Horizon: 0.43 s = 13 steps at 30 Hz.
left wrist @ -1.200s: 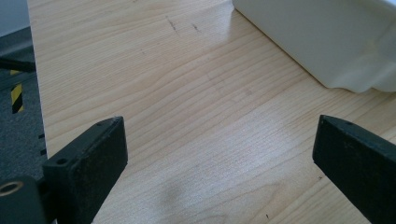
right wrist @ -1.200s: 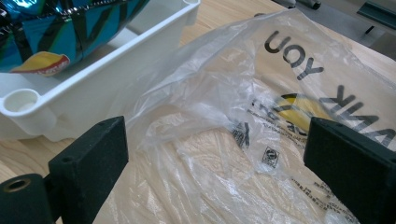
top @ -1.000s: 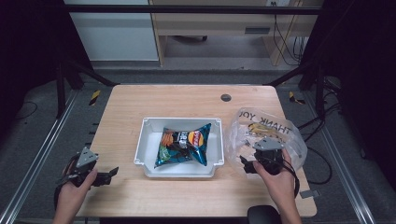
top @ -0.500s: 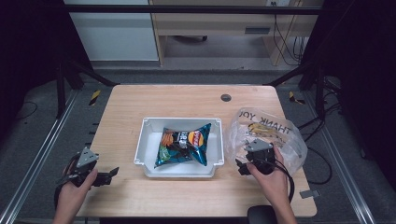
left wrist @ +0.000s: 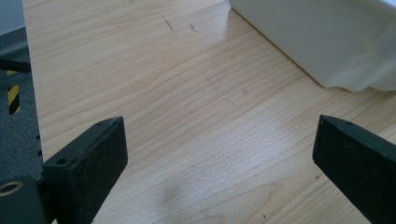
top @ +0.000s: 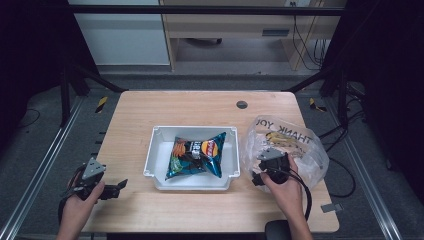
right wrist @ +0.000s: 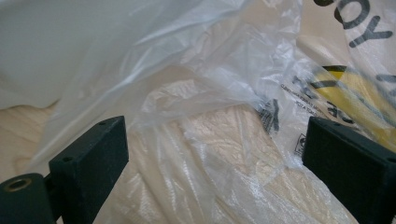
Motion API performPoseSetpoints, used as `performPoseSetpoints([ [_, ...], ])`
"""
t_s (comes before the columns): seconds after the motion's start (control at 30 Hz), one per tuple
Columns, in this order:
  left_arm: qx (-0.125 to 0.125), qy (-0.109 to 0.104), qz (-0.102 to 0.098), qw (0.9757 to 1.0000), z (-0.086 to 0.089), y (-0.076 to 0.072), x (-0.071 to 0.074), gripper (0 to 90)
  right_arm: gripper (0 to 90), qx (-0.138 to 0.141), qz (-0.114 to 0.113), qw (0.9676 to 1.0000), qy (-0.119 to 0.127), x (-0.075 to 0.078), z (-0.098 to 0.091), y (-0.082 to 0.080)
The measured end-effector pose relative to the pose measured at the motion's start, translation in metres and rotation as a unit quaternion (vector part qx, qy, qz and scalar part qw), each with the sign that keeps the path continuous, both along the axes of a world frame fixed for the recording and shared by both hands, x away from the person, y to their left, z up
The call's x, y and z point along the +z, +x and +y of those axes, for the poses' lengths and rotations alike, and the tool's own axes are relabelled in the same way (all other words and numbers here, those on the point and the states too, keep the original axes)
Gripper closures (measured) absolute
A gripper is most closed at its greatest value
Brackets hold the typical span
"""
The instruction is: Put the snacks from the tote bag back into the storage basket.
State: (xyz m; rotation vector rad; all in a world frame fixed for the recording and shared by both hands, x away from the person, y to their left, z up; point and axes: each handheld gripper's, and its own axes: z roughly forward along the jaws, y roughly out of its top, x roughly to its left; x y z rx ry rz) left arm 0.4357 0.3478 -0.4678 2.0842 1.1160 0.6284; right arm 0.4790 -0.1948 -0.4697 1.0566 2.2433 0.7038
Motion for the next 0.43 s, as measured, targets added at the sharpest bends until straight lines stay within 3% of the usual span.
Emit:
performPoseSetpoints([
  [0.23,0.0,-0.002,-0.001,1.0,0.0007,0.0002,0.0009,2.8,8.3,-0.018,-0.012,0.9997,-0.009,-0.0062,-0.0037,0.003],
  [0.43,0.0,-0.005,-0.004,1.0,0.0002,0.0008,0.0014,2.8,8.3,-0.015,-0.012,0.9998,0.001,-0.0099,-0.0044,0.0037],
])
